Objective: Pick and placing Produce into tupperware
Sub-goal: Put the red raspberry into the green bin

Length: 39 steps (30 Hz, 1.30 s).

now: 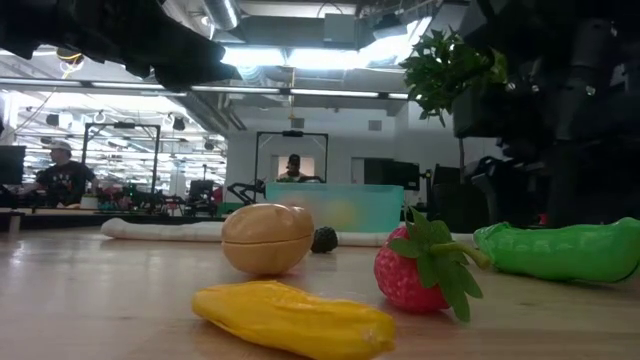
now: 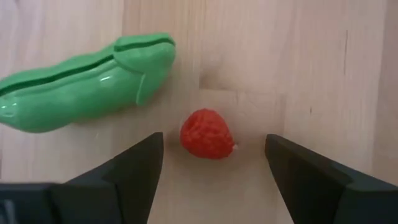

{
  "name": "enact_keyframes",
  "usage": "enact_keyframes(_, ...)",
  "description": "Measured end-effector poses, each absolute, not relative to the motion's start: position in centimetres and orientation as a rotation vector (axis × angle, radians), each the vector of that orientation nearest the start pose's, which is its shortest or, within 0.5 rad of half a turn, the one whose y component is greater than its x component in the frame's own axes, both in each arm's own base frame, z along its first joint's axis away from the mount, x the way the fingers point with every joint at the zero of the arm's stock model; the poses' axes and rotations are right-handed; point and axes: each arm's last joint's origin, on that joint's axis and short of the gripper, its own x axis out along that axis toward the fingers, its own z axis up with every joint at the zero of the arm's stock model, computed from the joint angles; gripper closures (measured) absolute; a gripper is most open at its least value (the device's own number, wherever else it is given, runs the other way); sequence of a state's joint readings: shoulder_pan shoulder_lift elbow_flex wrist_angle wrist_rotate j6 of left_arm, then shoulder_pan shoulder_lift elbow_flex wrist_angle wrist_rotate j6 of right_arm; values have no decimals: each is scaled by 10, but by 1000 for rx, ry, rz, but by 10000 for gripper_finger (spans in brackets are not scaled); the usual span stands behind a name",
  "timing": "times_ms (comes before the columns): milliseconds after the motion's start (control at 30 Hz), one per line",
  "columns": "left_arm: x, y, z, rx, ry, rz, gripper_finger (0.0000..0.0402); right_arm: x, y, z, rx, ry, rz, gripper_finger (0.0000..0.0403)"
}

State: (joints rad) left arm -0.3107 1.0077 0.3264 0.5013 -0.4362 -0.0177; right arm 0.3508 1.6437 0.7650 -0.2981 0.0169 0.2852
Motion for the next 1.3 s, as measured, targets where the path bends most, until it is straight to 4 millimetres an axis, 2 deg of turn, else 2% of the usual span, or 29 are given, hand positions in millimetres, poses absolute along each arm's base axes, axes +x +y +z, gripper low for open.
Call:
enact_keyframes(367, 194, -49, 202, 48, 166, 127, 154, 263, 95, 126, 37, 1181, 125, 209)
enact_keyframes(667, 194, -49, 202, 48, 166, 127, 154, 268, 99, 127, 74, 1125, 168, 241)
enact_keyframes(933, 194, -49, 202, 48, 166, 127, 154, 271, 100, 129, 85, 1098, 186, 301)
enact_keyframes(1300, 194, -49, 202, 48, 166, 127, 154, 271, 100, 129, 105, 1102, 171, 306)
